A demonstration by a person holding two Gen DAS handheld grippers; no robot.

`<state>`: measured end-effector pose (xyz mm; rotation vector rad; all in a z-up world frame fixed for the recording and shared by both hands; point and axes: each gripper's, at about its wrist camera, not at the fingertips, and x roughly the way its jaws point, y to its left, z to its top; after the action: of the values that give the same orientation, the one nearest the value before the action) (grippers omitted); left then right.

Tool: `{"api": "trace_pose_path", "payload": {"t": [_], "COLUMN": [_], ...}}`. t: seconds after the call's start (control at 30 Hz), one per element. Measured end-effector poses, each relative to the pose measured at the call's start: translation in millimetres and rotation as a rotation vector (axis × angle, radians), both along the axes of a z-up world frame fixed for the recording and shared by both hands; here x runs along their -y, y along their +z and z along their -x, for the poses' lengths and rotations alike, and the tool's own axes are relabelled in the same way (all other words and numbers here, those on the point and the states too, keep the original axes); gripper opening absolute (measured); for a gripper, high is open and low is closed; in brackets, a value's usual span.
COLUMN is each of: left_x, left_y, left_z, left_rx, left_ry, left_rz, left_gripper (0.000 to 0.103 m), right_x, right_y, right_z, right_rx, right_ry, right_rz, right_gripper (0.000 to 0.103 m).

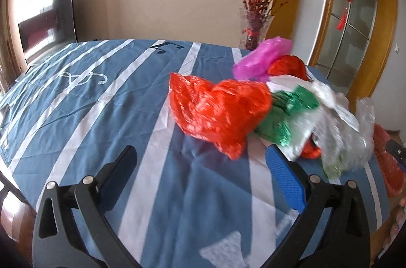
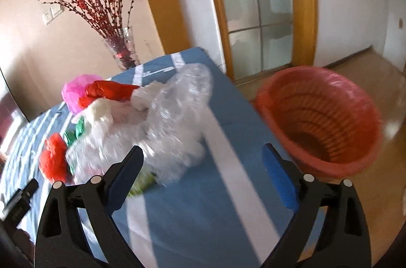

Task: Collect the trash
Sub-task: 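Grasp the red bag with the left tool while the right tool grasps a clear bag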

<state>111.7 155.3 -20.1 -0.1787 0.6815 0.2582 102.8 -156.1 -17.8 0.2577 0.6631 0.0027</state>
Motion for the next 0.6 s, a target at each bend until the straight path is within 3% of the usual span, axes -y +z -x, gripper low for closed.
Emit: {"api": "trace_pose_path", "payload": {"t": [0.2, 0.33, 0.47, 0.6], "left_x": [-8.6, -9.7, -7.4, -5.3], "left_y": [-1.3, -3.6, -7.8, -11.7], "left_z": [-21.0, -34.7, -47.5, -60.5], "left_rx": [-0.002, -0.011, -0.030, -0.055], "left_ry": [-0.014, -0.033, -0.047, -0.052], "left_rz": [0.001, 0.014, 0.017, 0.010], "left_gripper": [0.099, 0.099, 0.099, 0.099], "right_x": [-13.2, -20.7, -17.7, -7.0], "right_y": [-12.5, -27.3, -28.9, -23.0], "right_z": [-39.1, -47.7, -40.5, -34.1], "right_rx": [-0.069, -0.138, -0.131, -0.106], "right_ry": [0.025, 0.082, 0.093, 0.078], "right_rz": [-0.033, -0.045, -0.017, 0.003], "right_gripper": [0.079, 0.050, 0.021, 0.013]}}
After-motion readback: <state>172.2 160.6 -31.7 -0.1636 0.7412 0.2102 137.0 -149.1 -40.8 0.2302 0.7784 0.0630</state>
